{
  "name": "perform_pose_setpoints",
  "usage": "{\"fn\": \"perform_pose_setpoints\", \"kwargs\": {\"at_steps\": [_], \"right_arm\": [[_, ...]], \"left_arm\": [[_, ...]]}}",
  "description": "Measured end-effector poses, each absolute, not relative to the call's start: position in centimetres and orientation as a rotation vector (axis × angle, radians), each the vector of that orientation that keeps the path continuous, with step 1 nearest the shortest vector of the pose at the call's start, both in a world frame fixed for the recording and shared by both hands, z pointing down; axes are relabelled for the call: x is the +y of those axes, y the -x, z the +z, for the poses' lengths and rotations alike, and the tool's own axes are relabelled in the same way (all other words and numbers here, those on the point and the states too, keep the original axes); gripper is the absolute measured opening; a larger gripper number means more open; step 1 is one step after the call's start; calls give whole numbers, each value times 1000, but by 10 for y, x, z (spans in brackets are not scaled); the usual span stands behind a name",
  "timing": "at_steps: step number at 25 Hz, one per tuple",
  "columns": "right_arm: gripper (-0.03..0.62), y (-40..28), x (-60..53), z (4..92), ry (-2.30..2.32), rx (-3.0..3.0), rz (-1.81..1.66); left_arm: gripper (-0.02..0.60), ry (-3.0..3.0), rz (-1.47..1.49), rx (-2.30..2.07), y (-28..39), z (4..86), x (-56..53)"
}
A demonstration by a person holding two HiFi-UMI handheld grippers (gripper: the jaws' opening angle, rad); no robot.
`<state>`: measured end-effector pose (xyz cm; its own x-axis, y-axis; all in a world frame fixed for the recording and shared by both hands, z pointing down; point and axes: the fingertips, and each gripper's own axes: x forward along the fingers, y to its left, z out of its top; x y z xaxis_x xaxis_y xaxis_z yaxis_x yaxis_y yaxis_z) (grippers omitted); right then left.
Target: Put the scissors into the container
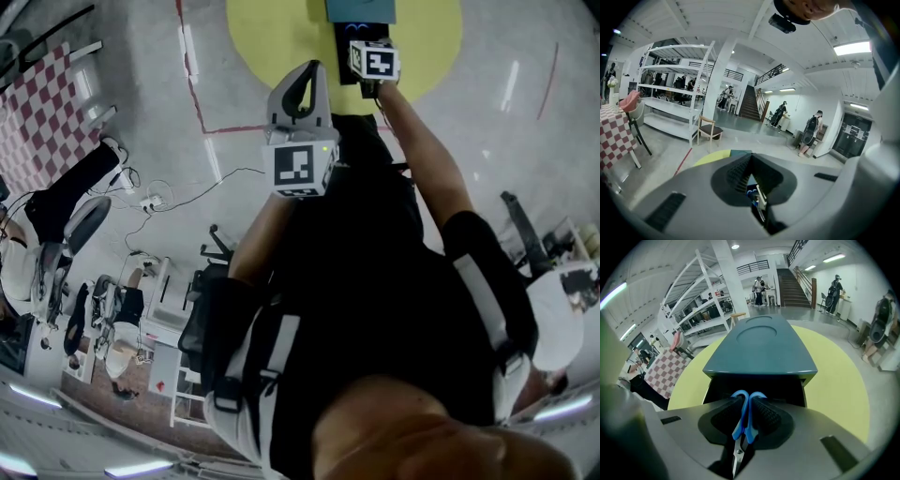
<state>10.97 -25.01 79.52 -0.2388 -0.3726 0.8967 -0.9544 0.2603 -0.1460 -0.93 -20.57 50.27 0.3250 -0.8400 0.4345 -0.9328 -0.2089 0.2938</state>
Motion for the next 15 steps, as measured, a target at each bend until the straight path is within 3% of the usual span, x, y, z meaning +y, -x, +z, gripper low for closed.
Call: {"fn": "perform_pose_setpoints", "kwargs": {"at_steps": [15], "right_arm": [[74,-101,-254,796,-1200,-1741,937]], "left_arm": [[-3,-2127,309,-1527,17,511,-206]]}}
